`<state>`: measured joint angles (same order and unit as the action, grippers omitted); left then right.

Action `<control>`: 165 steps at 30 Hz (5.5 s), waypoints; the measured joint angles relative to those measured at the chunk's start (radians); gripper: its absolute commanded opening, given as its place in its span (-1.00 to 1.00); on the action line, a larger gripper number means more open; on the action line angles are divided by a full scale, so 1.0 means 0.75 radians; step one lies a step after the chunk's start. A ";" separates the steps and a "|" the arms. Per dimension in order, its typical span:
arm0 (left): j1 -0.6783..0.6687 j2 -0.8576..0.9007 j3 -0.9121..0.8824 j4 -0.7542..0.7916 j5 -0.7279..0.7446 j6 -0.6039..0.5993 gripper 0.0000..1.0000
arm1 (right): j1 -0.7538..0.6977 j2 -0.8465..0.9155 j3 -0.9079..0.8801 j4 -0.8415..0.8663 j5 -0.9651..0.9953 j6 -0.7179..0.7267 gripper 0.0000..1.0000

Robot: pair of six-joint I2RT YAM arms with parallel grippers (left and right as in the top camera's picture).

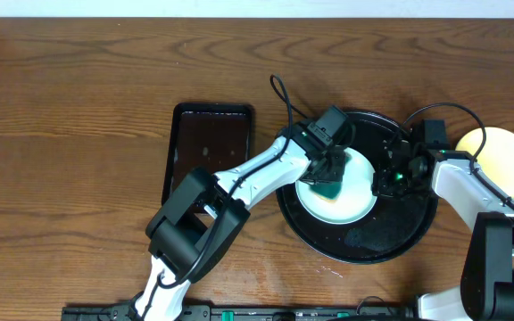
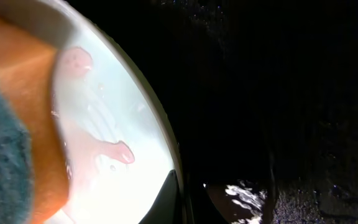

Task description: Clean dirty plates on tray and stack at the side

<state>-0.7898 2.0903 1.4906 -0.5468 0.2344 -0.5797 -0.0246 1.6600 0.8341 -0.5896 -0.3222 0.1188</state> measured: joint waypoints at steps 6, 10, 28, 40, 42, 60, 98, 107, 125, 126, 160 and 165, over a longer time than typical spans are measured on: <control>-0.031 -0.012 0.029 -0.185 -0.285 0.059 -0.85 | 0.004 0.000 -0.001 0.009 -0.010 0.048 -0.98; -0.039 -0.015 0.032 -0.208 -0.366 0.094 -0.85 | 0.006 0.000 -0.002 0.012 -0.017 0.091 -0.98; -0.043 0.060 0.014 0.142 0.299 0.125 -0.85 | 0.004 -0.009 -0.004 0.029 0.049 0.139 -0.98; -0.061 0.061 0.052 -0.033 0.228 0.240 -0.85 | 0.005 -0.009 -0.006 0.030 0.038 0.145 -0.97; -0.064 0.060 0.086 -0.138 0.131 0.211 -0.85 | 0.005 -0.009 -0.007 0.030 0.031 0.145 -0.98; -0.058 0.069 0.182 -0.227 -0.362 0.109 -0.85 | 0.006 -0.009 -0.010 0.052 0.003 0.160 -0.97; -0.117 0.078 0.226 -0.366 -0.774 0.241 -0.85 | 0.006 -0.009 -0.010 0.060 -0.005 0.169 -0.97; -0.052 0.003 0.297 -0.508 -0.632 0.241 -0.85 | 0.006 -0.009 -0.010 0.095 0.002 0.126 -0.83; 0.519 -0.145 0.159 -0.727 -0.398 0.266 -0.40 | 0.007 -0.099 -0.007 0.117 0.021 0.041 -0.98; 0.527 -0.145 0.159 -0.725 -0.384 0.271 -0.35 | 0.013 -0.146 -0.006 0.109 0.040 0.045 -0.98; 0.536 -0.690 0.159 -0.792 -0.285 0.286 0.64 | 0.974 -0.682 0.010 0.105 1.622 -0.280 -0.98; 0.536 -0.690 0.159 -0.793 -0.286 0.286 0.64 | 0.997 -0.682 0.010 0.105 1.647 -0.333 -0.98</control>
<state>-0.3878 1.5726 1.6096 -1.1416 0.0200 -0.3653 0.7231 1.1488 0.8413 -0.5106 0.9134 -0.1307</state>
